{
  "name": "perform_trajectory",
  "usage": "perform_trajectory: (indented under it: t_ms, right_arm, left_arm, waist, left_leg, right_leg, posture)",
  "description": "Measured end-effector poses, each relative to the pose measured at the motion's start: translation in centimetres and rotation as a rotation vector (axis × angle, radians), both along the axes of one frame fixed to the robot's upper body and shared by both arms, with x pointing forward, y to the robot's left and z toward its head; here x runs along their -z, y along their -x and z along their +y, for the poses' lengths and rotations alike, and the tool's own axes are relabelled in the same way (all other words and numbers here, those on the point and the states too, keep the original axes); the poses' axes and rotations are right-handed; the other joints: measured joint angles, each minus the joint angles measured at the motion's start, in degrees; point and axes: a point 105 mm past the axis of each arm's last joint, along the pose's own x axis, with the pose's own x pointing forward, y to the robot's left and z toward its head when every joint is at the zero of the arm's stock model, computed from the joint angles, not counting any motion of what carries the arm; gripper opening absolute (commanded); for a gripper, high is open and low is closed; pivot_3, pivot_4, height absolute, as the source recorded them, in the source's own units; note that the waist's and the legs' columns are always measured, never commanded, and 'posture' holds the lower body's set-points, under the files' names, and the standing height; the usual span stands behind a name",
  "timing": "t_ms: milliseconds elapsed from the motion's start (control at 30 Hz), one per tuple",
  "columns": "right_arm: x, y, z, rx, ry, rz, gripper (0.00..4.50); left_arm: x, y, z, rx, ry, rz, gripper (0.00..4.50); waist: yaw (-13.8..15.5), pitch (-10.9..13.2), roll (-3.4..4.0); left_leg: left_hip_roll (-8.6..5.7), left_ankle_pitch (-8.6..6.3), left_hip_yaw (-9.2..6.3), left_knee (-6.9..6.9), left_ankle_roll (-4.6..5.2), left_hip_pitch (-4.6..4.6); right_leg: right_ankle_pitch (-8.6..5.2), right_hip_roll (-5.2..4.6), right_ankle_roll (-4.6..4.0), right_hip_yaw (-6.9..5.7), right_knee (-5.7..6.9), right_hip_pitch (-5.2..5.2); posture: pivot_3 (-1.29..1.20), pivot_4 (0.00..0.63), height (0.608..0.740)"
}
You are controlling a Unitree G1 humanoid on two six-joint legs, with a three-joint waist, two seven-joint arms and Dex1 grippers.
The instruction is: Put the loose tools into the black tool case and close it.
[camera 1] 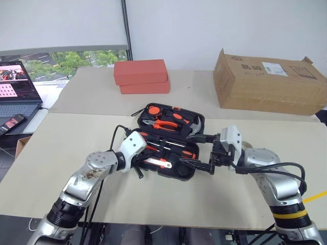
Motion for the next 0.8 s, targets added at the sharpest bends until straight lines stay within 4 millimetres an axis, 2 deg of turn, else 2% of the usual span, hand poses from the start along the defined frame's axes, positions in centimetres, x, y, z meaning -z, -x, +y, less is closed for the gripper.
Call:
perform_trajectory:
  t_ms: [400, 800]
  right_arm:
    - [0.2, -0.1, 0.0, 0.0, 0.001, 0.007, 4.5]
    - [0.1, -0.3, 0.3, -0.01, 0.006, 0.007, 4.5]
  left_arm:
    - [1.8, 0.2, 0.1, -0.021, -0.04, 0.004, 0.07]
    - [2.1, 0.0, -0.5, -0.027, -0.004, -0.006, 0.07]
  waist:
    - [0.0, -0.4, 0.31]
    - [0.3, -0.6, 0.51]
  left_leg:
    - [0.04, -0.12, -0.01, -0.08, 0.11, 0.63]
    - [0.04, -0.16, -0.06, -0.06, 0.16, 0.61]
  right_leg:
    - [-0.1, -0.17, 0.15, 0.02, -0.09, 0.61]
    - [-0.15, -0.33, 0.22, 0.0, -0.16, 0.66]
  posture:
    - [0.0, 0.15, 0.711]
    - [0.0, 0.15, 0.711]
